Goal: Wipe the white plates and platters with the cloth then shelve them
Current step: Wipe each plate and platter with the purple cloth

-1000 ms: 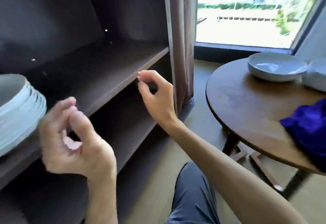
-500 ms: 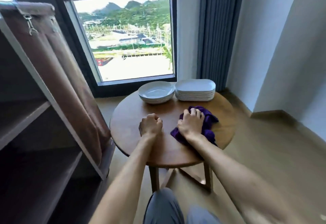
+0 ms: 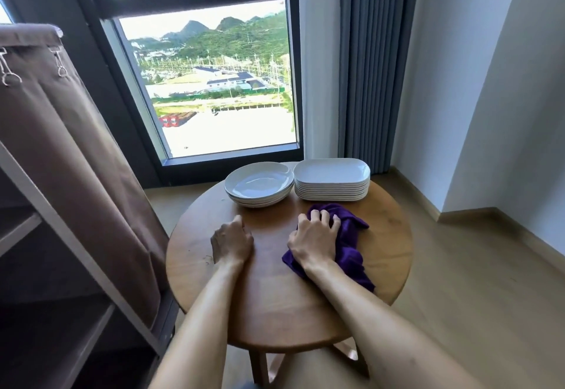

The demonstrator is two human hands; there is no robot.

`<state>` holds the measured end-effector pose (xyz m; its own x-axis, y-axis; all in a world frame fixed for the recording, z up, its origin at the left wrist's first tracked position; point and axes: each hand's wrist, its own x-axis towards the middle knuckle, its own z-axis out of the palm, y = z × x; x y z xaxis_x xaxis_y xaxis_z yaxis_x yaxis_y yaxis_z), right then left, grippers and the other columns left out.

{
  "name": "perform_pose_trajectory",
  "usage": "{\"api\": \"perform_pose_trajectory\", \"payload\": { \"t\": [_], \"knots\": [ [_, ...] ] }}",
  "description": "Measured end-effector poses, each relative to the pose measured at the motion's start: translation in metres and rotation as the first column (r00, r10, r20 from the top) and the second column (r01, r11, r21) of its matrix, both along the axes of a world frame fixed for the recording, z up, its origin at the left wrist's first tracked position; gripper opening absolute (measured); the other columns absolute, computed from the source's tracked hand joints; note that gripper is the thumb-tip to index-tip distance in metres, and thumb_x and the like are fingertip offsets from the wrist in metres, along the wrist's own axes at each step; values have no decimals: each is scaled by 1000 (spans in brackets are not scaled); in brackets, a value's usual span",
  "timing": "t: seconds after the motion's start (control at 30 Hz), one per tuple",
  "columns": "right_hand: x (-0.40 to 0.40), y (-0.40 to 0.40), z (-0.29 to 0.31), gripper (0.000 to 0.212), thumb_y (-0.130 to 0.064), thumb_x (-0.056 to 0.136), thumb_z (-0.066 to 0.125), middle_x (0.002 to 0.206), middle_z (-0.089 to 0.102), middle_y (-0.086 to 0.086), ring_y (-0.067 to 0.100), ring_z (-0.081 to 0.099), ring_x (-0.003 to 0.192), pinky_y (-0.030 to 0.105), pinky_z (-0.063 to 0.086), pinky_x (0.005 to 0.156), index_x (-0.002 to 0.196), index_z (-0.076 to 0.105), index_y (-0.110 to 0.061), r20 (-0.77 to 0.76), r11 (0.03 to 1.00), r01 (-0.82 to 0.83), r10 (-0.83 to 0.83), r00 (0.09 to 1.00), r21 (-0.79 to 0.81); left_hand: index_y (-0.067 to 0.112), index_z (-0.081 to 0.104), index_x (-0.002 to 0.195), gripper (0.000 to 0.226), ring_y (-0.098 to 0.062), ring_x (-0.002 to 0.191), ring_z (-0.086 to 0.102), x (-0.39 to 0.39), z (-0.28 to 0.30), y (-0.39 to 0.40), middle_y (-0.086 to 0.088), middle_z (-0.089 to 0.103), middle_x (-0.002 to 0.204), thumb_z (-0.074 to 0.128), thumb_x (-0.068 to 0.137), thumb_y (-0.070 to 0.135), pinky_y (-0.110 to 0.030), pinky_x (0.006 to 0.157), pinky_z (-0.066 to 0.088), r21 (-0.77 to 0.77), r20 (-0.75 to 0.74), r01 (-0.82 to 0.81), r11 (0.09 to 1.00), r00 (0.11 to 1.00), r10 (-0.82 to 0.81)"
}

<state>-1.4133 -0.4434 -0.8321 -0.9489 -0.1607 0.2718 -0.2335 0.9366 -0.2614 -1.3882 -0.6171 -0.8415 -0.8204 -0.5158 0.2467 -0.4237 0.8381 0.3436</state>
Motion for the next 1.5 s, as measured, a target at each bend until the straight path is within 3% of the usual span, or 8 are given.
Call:
{"api": "perform_pose_trajectory", "payload": {
  "t": [0.4,0.5,0.67,0.8,0.97,1.13,1.33,1.5],
  "knots": [
    [-4,-4,3,34,-24,90,49,129,60,13,35,45,127,54,21,117,117,67,-14,-13,1000,-22,22,1000,-2,10,67,95,18,-42,92,69,-2,-11,-2,-22,73,98,55,92,24,-39,77,52,-39,-79,2,999,997,-5],
    [-5,-5,2,35,-24,90,49,129,59,14,35,45,127,54,21,116,118,66,-13,-16,1000,-28,28,999,15,13,70,92,24,-40,98,68,-7,-3,-7,-20,73,100,56,94,33,-37,79,50,124,-35,-69,990,997,73],
    [-7,-9,3,35,-22,92,47,130,58,15,36,44,128,54,19,118,120,65,-13,-19,998,-60,60,998,15,14,62,87,35,-29,69,67,-36,39,-28,-19,73,95,49,100,44,-29,60,50,748,-102,-45,662,978,182],
    [-5,-6,2,35,-19,91,45,130,57,16,36,44,128,54,18,118,119,64,-12,-17,996,-89,89,996,-1,7,63,107,36,-22,60,60,-66,58,-37,-15,67,86,57,99,41,-28,56,45,845,-81,-31,533,979,186],
    [-6,-5,2,35,-18,90,45,129,57,18,37,43,128,56,18,118,118,64,-12,-19,995,-96,96,995,-6,-1,70,111,32,-18,45,43,-87,51,-46,-11,58,73,70,83,16,-20,44,35,784,-16,-138,606,970,243],
    [-6,-5,4,34,-20,88,48,129,57,19,38,43,128,57,18,117,117,65,-11,-23,995,-103,103,994,2,-5,72,99,28,-23,51,55,-94,60,-43,-14,65,66,62,76,8,-27,56,49,623,11,-229,748,959,284],
    [-5,-4,6,34,-21,88,50,131,56,19,38,42,130,57,18,117,117,65,-11,-14,994,-112,112,994,-6,-1,73,106,29,-35,109,68,-98,69,-36,-19,72,112,70,83,18,-40,98,56,380,76,-344,859,937,341],
    [-6,-4,5,34,-22,89,49,130,57,20,39,43,128,58,19,117,117,65,-10,-16,994,-106,106,994,1,-6,70,103,27,-37,88,74,-97,78,-41,-20,73,94,64,85,12,-37,71,61,523,-3,-302,797,935,356]
  ]
}}
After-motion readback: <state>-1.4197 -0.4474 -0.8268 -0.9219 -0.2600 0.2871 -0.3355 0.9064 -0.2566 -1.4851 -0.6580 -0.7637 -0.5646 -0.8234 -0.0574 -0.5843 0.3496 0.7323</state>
